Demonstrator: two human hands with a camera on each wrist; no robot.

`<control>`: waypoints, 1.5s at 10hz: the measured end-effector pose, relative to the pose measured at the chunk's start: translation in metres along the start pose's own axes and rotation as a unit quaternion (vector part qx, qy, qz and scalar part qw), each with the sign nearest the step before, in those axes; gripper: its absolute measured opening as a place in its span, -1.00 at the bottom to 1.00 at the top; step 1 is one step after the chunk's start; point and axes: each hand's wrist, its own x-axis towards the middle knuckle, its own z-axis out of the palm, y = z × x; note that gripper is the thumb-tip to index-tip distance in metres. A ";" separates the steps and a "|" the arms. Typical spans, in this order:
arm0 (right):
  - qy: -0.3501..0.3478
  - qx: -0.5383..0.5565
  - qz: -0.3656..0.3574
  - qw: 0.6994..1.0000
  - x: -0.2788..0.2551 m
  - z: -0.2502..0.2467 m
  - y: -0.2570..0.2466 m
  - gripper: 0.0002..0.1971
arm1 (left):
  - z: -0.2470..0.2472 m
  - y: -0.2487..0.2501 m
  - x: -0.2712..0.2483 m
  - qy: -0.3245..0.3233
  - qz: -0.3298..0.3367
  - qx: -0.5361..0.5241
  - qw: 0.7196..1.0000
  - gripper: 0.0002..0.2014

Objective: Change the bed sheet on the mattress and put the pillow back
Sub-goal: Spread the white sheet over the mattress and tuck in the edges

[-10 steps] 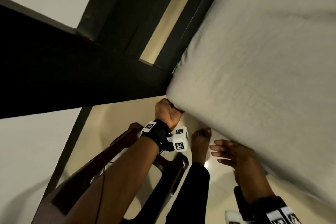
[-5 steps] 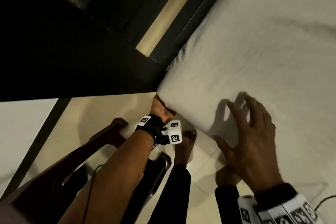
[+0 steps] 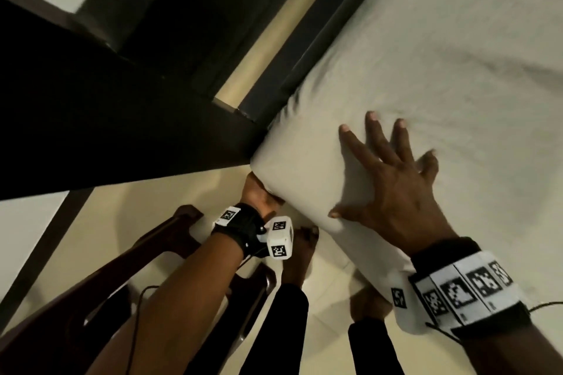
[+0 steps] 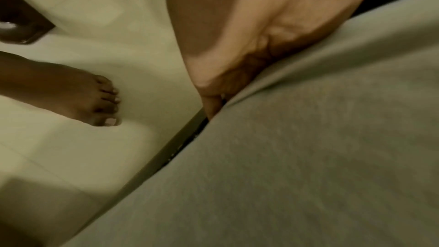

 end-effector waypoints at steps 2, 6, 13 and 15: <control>-0.018 0.012 -0.013 1.000 0.003 -0.005 0.006 0.29 | -0.048 -0.019 -0.030 -0.023 -0.024 0.021 0.999 -0.73; -0.009 -0.015 -0.038 0.999 0.000 0.003 0.021 0.31 | -0.019 -0.004 -0.017 0.104 0.101 0.294 0.945 -0.74; 0.011 0.028 -0.032 0.999 0.006 0.021 0.028 0.33 | -0.020 0.020 -0.014 0.139 0.195 0.316 0.918 -0.70; 0.018 0.031 -0.033 0.999 0.009 0.024 0.028 0.32 | -0.007 0.020 -0.010 0.253 0.142 0.417 0.861 -0.70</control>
